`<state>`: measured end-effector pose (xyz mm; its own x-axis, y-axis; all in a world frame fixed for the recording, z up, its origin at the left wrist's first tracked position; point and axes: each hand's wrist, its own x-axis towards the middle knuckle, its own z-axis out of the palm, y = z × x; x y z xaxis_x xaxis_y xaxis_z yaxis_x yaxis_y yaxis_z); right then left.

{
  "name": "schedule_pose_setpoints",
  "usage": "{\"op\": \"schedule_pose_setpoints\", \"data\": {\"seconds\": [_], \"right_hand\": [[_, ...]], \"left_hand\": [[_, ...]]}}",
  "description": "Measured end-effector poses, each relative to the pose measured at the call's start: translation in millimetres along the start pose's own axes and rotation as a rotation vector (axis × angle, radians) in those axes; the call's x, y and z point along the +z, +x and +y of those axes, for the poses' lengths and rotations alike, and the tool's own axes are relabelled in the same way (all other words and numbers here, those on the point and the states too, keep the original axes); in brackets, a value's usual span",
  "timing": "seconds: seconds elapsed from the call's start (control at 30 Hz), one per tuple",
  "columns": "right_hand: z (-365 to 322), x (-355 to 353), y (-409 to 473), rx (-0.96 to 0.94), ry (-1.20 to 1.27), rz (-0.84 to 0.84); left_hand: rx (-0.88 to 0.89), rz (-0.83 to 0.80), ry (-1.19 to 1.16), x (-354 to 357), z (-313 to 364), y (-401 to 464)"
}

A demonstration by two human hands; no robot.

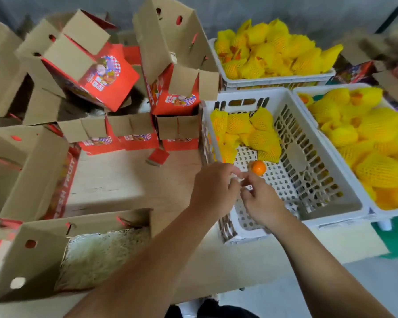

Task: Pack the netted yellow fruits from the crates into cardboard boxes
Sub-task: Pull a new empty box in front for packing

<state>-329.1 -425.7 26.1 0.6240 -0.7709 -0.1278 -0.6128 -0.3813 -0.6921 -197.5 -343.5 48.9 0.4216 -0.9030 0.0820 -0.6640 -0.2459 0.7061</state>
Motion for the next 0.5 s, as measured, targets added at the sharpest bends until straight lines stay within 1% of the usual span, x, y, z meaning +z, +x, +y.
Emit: {"op": "schedule_pose_setpoints", "data": {"seconds": [0.07,0.13,0.2,0.27,0.33,0.4,0.43,0.5], "right_hand": [[24,-7,7,0.109,-0.048,-0.186],[39,-16,19,0.201,-0.119,-0.390],[49,-25,43,0.269,-0.254,-0.526],[56,-31,73,0.319,-0.337,-0.525],[59,-31,103,0.336,-0.386,-0.438],[63,-23,129,0.316,-0.465,-0.331],[65,-17,139,0.282,-0.502,-0.293],[68,3,156,0.117,-0.514,-0.287]], "left_hand": [[0.038,-0.089,0.268,15,3,19],[0.064,-0.226,0.537,24,4,34],[0.053,-0.314,0.738,29,10,44],[0.019,-0.376,0.890,34,17,53],[-0.003,-0.386,0.964,38,20,58],[-0.016,-0.352,0.958,43,18,62],[-0.020,-0.333,0.943,45,17,63],[-0.020,-0.285,0.923,46,16,63]]}}
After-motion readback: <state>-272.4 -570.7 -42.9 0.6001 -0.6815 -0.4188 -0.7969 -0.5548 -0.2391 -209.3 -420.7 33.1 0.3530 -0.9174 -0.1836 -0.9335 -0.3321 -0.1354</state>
